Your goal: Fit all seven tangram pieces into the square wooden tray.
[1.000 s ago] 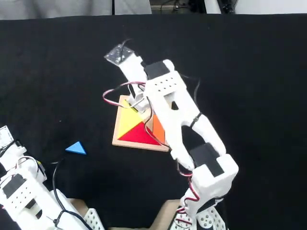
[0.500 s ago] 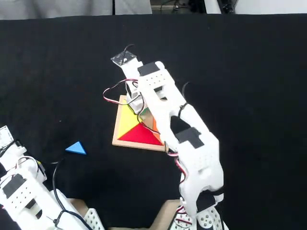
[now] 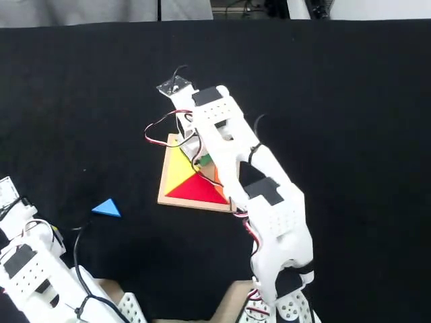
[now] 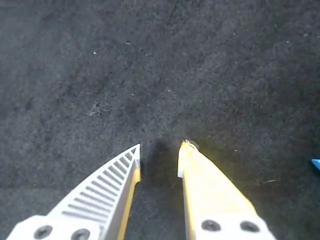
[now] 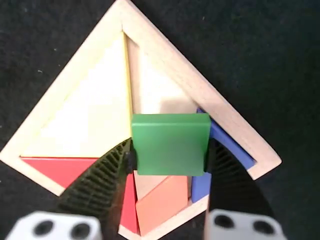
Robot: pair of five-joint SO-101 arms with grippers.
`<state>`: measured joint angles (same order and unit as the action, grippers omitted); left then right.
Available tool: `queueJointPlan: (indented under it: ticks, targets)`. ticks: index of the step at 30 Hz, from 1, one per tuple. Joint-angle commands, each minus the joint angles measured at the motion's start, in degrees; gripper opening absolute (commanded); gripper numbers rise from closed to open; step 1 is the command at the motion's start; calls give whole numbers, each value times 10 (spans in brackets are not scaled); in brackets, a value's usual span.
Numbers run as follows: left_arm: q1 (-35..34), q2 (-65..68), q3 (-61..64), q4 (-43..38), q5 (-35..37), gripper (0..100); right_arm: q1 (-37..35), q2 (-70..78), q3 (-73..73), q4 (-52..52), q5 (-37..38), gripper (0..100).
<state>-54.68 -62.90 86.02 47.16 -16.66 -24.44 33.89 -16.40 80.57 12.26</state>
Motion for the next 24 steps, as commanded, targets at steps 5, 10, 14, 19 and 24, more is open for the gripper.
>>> queueJointPlan:
  ticks: [5, 10, 14, 19, 24]
  targets:
    - [7, -6, -3, 1, -6, 134, 0, -6, -30, 4, -3, 192]
    - [7, -6, -3, 1, -6, 134, -11, -6, -30, 4, -4, 289]
    - [7, -6, -3, 1, -6, 134, -11, -6, -35, 4, -3, 339]
    - [7, -6, -3, 1, -6, 134, -5, -24, -70, 15, 18, 260]
    - [7, -6, -3, 1, -6, 134, 18, -23, -153, -1, 22, 5]
